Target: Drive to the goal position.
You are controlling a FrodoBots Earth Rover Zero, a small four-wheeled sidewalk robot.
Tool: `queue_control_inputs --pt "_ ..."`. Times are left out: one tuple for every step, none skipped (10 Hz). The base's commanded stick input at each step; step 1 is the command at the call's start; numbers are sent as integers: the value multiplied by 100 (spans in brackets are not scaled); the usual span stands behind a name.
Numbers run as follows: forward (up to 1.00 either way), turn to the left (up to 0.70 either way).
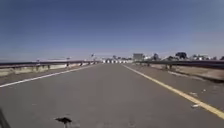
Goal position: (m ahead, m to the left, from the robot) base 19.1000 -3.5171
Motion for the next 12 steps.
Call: queue_control_inputs --pt "100 0" --pt "100 0" --pt "100 0" --pt "100 0" --pt "100 0" --pt "100 0" --pt "100 0" --pt "100 0" --pt "100 0" --pt "100 0" --pt "100 0" --pt "100 0"
